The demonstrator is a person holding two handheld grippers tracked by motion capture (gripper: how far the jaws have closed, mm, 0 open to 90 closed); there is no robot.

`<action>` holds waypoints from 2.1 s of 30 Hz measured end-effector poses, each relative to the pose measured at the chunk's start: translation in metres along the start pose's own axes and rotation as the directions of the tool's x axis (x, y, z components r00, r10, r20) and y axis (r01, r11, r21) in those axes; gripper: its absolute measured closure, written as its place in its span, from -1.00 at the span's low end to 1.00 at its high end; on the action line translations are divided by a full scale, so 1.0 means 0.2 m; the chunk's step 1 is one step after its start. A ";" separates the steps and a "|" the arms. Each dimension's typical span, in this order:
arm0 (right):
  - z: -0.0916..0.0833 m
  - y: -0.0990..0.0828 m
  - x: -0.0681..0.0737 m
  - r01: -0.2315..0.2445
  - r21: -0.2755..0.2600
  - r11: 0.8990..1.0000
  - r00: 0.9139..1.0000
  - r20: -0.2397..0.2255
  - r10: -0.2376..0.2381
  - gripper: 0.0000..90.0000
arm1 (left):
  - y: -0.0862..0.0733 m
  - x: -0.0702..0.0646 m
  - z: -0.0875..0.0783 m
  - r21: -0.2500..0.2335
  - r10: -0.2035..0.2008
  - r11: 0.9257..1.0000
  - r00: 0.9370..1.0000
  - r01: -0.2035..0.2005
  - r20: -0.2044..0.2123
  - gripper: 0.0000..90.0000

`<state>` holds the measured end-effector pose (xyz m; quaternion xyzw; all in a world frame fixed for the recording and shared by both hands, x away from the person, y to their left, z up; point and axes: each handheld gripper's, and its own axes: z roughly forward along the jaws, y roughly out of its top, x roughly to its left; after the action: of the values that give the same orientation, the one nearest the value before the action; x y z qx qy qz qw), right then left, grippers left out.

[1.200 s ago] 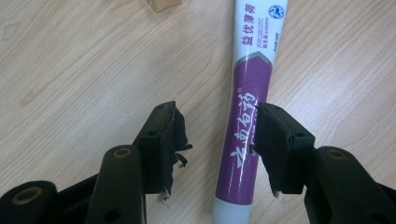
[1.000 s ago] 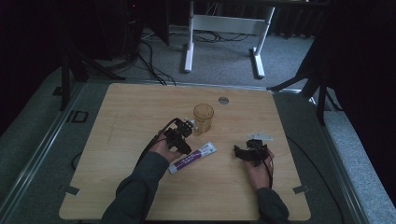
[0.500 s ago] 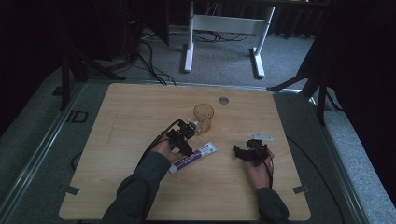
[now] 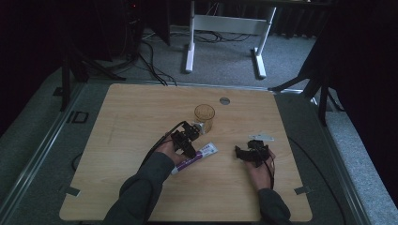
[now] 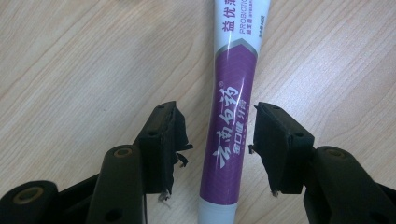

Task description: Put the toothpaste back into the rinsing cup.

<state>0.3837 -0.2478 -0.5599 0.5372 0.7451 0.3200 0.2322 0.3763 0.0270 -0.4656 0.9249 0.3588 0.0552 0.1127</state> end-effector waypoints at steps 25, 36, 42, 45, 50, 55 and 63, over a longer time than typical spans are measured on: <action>0.00 0.00 0.00 0.002 0.000 1.000 1.000 -0.004 -0.002 -0.59 | 0.05 -0.02 0.09 0.100 0.020 0.995 1.000 -0.020 -0.003 0.23; 0.00 0.00 0.00 0.005 0.001 1.000 1.000 -0.005 -0.005 -0.59 | 0.06 -0.02 0.14 0.124 0.029 0.992 0.999 -0.031 0.016 0.46; 0.00 0.00 0.00 0.004 0.001 1.000 1.000 -0.005 -0.004 -0.59 | 0.07 -0.02 0.15 0.127 0.023 0.991 0.999 -0.027 0.031 0.44; 0.00 0.00 0.00 0.007 0.000 1.000 1.000 -0.005 -0.007 -0.59 | 0.07 -0.03 0.17 0.142 0.028 0.989 0.999 -0.033 0.035 0.41; 0.00 0.00 0.00 0.005 0.000 1.000 1.000 -0.006 -0.005 -0.59 | 0.08 -0.05 0.22 0.176 0.047 0.983 0.999 -0.050 0.025 0.37; 0.00 0.00 0.00 0.005 0.000 1.000 1.000 -0.006 -0.005 -0.59 | 0.08 -0.05 0.23 0.177 0.035 0.983 0.999 -0.042 0.038 0.37; 0.00 0.00 0.00 0.006 0.000 1.000 1.000 -0.007 -0.006 -0.59 | 0.08 -0.02 0.26 0.173 0.017 0.984 0.997 -0.029 0.073 0.36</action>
<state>0.3845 -0.2469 -0.5599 0.5339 0.7475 0.3210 0.2305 0.3927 0.0033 -0.5121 0.9367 0.3473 -0.0080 0.0433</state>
